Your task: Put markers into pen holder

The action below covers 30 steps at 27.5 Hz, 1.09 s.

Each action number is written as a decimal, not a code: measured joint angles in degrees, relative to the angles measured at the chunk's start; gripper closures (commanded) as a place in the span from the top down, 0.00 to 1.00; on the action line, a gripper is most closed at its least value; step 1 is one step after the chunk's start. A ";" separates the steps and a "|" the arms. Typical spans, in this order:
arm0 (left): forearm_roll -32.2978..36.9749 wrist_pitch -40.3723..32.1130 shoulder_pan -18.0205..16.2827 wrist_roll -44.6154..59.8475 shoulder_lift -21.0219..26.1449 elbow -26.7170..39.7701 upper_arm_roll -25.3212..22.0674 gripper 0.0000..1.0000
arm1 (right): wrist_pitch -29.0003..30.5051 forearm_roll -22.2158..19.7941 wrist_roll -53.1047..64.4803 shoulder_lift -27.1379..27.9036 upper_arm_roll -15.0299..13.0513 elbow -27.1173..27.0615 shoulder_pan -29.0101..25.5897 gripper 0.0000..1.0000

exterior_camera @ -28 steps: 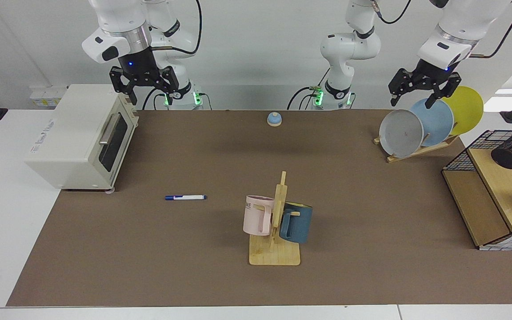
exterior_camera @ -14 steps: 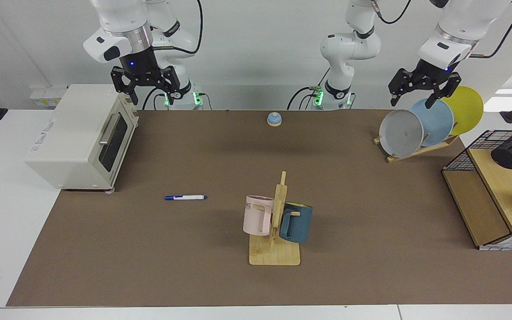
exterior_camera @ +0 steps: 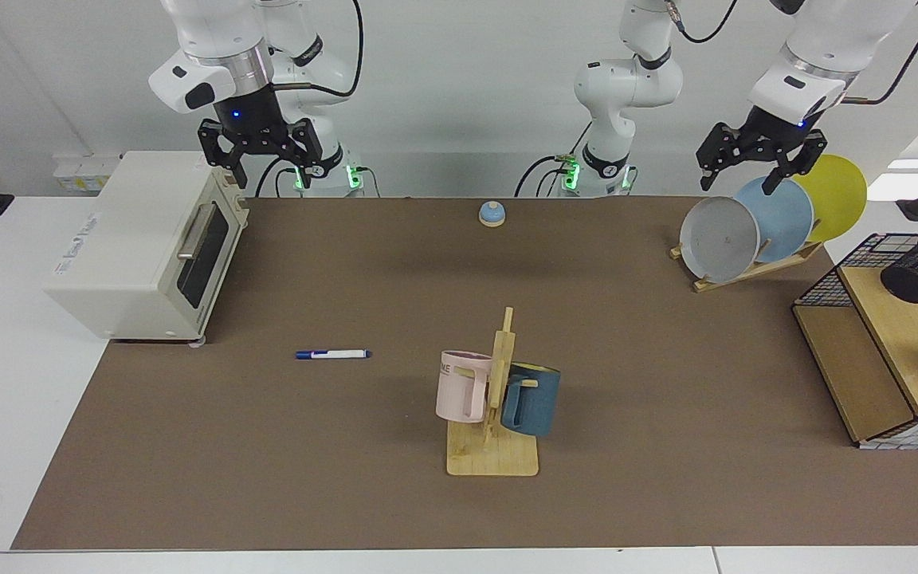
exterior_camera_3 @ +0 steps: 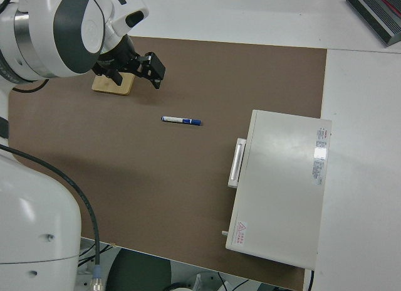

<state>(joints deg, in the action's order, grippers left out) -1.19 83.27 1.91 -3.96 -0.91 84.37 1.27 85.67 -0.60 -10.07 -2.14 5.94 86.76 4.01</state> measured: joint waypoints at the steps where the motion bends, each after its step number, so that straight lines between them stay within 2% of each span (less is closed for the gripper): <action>1: 0.00 0.00 0.00 0.00 0.00 0.00 0.00 1.00 | 0.00 0.00 0.00 0.00 0.00 0.00 0.00 1.00; 10: 0.00 0.00 0.00 0.00 0.00 0.00 0.00 1.00 | 0.36 0.00 0.00 -0.10 -0.07 0.94 -0.78 1.00; 15: 0.00 0.00 0.00 0.00 0.00 0.00 0.00 1.00 | 3.58 0.00 -2.17 -0.21 -0.28 3.91 -1.56 1.00; 23: 0.00 0.00 0.00 0.00 0.00 0.00 -0.03 1.00 | 10.16 0.00 -16.55 1.07 -0.30 9.95 -1.62 1.00; 30: 0.00 0.00 0.00 0.00 0.00 0.00 -0.03 1.00 | 18.04 0.04 -39.19 6.50 -0.35 12.88 -2.30 1.00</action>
<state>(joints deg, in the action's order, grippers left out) -1.19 83.27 1.91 -3.96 -0.91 84.37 1.24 103.71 -0.56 -49.26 4.36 5.59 99.64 1.71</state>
